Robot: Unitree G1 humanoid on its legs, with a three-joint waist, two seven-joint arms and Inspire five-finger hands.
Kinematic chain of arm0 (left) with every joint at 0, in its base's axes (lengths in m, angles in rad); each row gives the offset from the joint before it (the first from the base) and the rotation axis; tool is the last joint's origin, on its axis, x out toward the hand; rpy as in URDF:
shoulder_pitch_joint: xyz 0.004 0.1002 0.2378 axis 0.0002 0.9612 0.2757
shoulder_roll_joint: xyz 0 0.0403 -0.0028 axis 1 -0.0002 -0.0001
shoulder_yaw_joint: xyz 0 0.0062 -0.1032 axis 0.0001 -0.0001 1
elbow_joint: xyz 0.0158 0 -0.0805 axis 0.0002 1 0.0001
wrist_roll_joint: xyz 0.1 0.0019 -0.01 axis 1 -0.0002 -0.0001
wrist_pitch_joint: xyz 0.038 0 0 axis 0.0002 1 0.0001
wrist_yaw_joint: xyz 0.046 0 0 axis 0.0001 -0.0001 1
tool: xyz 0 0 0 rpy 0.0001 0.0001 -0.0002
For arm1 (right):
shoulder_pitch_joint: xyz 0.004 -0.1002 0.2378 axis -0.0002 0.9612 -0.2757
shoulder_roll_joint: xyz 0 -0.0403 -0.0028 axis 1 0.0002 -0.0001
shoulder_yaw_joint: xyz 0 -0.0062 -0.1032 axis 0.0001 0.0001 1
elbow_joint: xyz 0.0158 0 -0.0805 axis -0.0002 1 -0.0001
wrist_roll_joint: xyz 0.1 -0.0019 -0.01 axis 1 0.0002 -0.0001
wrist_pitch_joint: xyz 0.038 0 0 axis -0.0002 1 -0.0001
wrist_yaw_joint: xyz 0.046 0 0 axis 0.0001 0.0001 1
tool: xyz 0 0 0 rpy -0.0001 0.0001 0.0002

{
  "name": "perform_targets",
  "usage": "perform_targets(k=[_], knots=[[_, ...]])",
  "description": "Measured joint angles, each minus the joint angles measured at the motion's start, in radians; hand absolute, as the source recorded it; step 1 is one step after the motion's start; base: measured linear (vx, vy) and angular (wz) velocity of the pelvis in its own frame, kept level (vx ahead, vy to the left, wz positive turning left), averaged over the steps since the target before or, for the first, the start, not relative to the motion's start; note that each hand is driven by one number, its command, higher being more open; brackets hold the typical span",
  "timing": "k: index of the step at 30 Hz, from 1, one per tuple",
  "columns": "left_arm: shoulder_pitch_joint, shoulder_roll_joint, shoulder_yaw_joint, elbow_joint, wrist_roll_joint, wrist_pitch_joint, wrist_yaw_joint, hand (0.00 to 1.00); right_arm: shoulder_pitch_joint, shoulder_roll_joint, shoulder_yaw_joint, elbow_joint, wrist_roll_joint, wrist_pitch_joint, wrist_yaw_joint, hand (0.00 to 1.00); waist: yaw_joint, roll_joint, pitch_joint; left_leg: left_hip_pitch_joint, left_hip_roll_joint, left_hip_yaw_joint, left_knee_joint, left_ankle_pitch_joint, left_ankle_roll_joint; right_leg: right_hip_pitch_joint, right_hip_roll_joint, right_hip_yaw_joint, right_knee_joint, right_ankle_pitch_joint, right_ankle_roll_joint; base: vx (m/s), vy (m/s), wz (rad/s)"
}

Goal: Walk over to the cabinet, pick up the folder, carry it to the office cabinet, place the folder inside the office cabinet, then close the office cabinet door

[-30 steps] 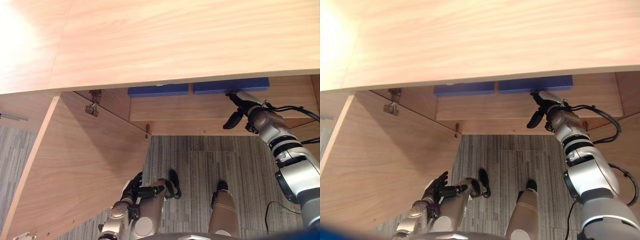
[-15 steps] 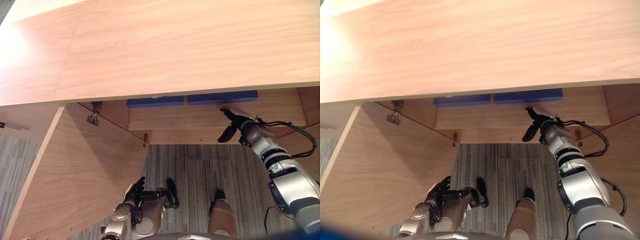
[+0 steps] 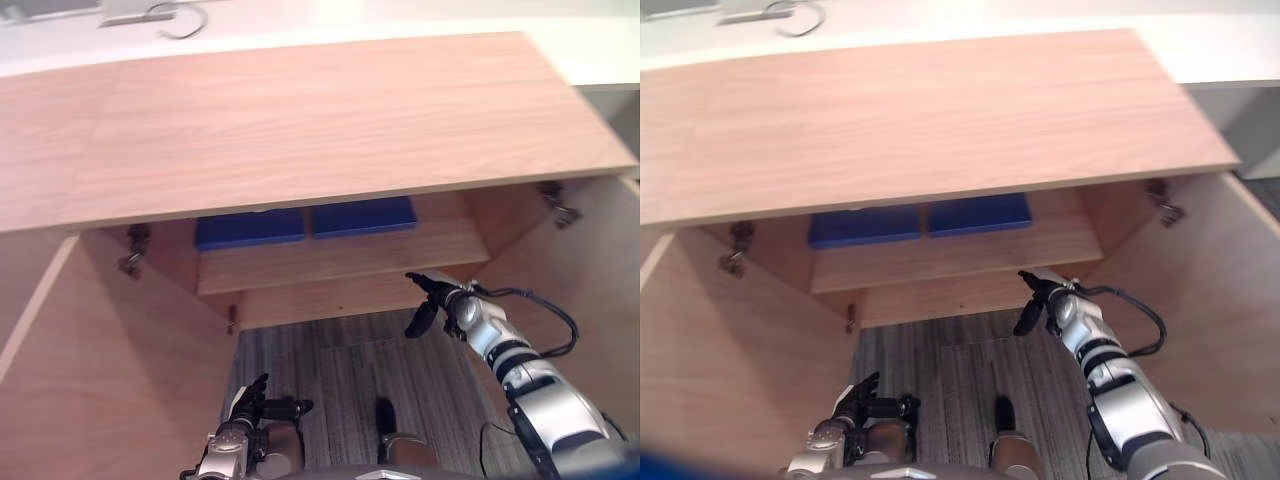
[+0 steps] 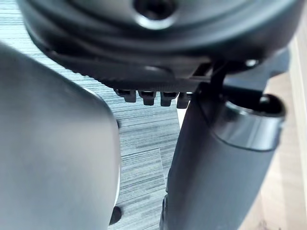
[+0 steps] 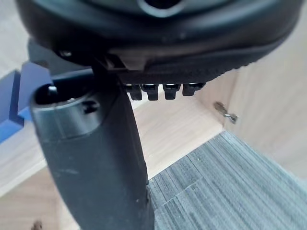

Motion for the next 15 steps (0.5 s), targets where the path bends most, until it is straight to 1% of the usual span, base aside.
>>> perform_targets(k=[1, 2, 3, 4, 5, 6, 7, 8, 9, 10, 11, 12, 13, 14, 15], knots=[[0.002, 0.016, 0.001, 0.015, 0.007, 0.001, 0.005, 1.0, 0.057, 0.005, -0.009, -0.046, 0.068, -0.002, -0.002, 1.0, -0.021, -0.02, -0.006, 0.029, -0.003, 0.033, -0.013, -0.006, 0.004, 0.0, 0.007, 0.053, -0.012, 0.012, 0.008, -0.09, 0.084, -1.3], [0.003, 0.024, 0.001, 0.022, 0.01, 0.001, 0.005, 1.0, 0.089, 0.011, -0.026, -0.066, 0.098, -0.003, -0.004, 1.0, -0.028, -0.03, -0.009, 0.042, -0.007, 0.044, -0.015, -0.013, 0.002, -0.001, 0.012, 0.081, -0.017, 0.017, 0.015, -0.08, 0.08, -1.4], [0.004, 0.035, 0.01, 0.035, 0.02, 0.001, 0.004, 1.0, 0.155, 0.03, -0.073, -0.095, 0.159, -0.007, -0.014, 1.0, -0.041, -0.047, -0.014, 0.07, -0.01, 0.073, -0.013, -0.028, 0.004, 0.0, 0.026, 0.139, -0.024, 0.029, 0.022, -0.06, 0.073, -1.2], [0.005, 0.04, 0.018, 0.044, 0.025, 0.001, 0.004, 1.0, 0.186, 0.04, -0.093, -0.107, 0.183, -0.009, -0.018, 1.0, -0.051, -0.054, -0.017, 0.086, -0.008, 0.097, -0.01, -0.036, 0.007, 0.001, 0.032, 0.167, -0.029, 0.037, 0.027, -0.06, 0.096, -1.51], [0.009, 0.049, 0.034, 0.065, 0.038, 0.0, 0.002, 1.0, 0.239, 0.066, -0.138, -0.11, 0.247, -0.01, -0.029, 1.0, -0.075, -0.066, -0.025, 0.116, -0.006, 0.147, -0.01, -0.047, 0.01, 0.006, 0.034, 0.192, -0.058, 0.056, 0.024, -0.06, 0.086, -1.6], [0.008, 0.057, 0.045, 0.085, 0.043, 0.0, 0.001, 1.0, 0.282, 0.094, -0.187, -0.107, 0.318, -0.01, -0.051, 1.0, -0.088, -0.074, -0.026, 0.148, 0.008, 0.222, -0.014, -0.048, 0.015, 0.009, 0.019, 0.14, -0.093, 0.082, -0.022, -0.06, 0.061, -1.68], [0.005, 0.058, 0.054, 0.099, 0.043, 0.001, 0.002, 1.0, 0.297, 0.111, -0.208, -0.095, 0.349, -0.01, -0.067, 1.0, -0.091, -0.073, -0.026, 0.166, 0.022, 0.267, -0.011, -0.051, 0.015, 0.01, 0.01, 0.073, -0.101, 0.091, -0.064, -0.01, 0.007, -2.28], [0.004, 0.07, 0.085, 0.137, 0.043, 0.003, 0.008, 1.0, 0.357, 0.154, -0.246, -0.083, 0.423, -0.008, -0.106, 1.0, -0.094, -0.063, -0.024, 0.219, 0.071, 0.355, 0.018, -0.065, 0.005, 0.011, -0.026, -0.17, -0.095, 0.107, -0.143, 0.03, -0.024, -1.88], [0.007, 0.075, 0.093, 0.143, 0.043, 0.005, 0.011, 1.0, 0.379, 0.163, -0.257, -0.083, 0.435, -0.008, -0.112, 1.0, -0.094, -0.069, -0.027, 0.235, 0.08, 0.368, 0.032, -0.073, -0.001, 0.014, -0.037, -0.227, -0.089, 0.122, -0.144, 0.04, -0.025, -1.8], [0.014, 0.08, 0.104, 0.144, 0.043, 0.007, 0.012, 1.0, 0.403, 0.172, -0.27, -0.083, 0.451, -0.008, -0.113, 1.0, -0.094, -0.071, -0.03, 0.251, 0.085, 0.374, 0.049, -0.088, -0.012, 0.017, -0.044, -0.274, -0.078, 0.16, -0.139, 0.03, -0.027, -0.99], [0.02, 0.086, 0.114, 0.148, 0.044, 0.01, 0.016, 1.0, 0.438, 0.179, -0.284, -0.083, 0.466, -0.009, -0.123, 1.0, -0.098, -0.06, -0.033, 0.267, 0.106, 0.382, 0.071, -0.112, -0.026, 0.02, -0.03, -0.278, -0.066, 0.174, -0.099, 0.05, -0.097, -1.01], [0.023, 0.079, 0.119, 0.149, 0.047, 0.013, 0.021, 1.0, 0.49, 0.187, -0.332, -0.083, 0.486, -0.006, -0.14, 1.0, -0.114, -0.038, -0.043, 0.28, 0.119, 0.377, 0.072, -0.141, -0.038, 0.02, 0.005, -0.261, -0.066, 0.163, -0.113, 0.05, -0.094, -1.0], [0.028, 0.071, 0.119, 0.149, 0.053, 0.012, 0.021, 1.0, 0.511, 0.194, -0.368, -0.083, 0.494, -0.001, -0.148, 1.0, -0.112, -0.032, -0.045, 0.3, 0.103, 0.358, 0.052, -0.164, -0.049, 0.02, 0.012, -0.26, -0.066, 0.149, -0.113, 0.02, -0.041, -1.12], [0.037, 0.06, 0.118, 0.156, 0.056, 0.013, 0.023, 1.0, 0.53, 0.203, -0.404, -0.084, 0.495, 0.004, -0.158, 1.0, -0.102, -0.017, -0.051, 0.335, 0.09, 0.353, 0.006, -0.163, -0.038, 0.019, 0.011, -0.288, -0.058, 0.115, -0.084, -0.01, 0.025, -1.16], [0.045, 0.042, 0.118, 0.172, 0.057, 0.016, 0.025, 1.0, 0.556, 0.209, -0.441, -0.091, 0.496, 0.004, -0.169, 1.0, -0.1, 0.026, -0.066, 0.362, 0.109, 0.363, -0.029, -0.152, -0.025, 0.014, 0.017, -0.333, -0.031, 0.078, -0.045, 0.02, 0.011, -0.85]])
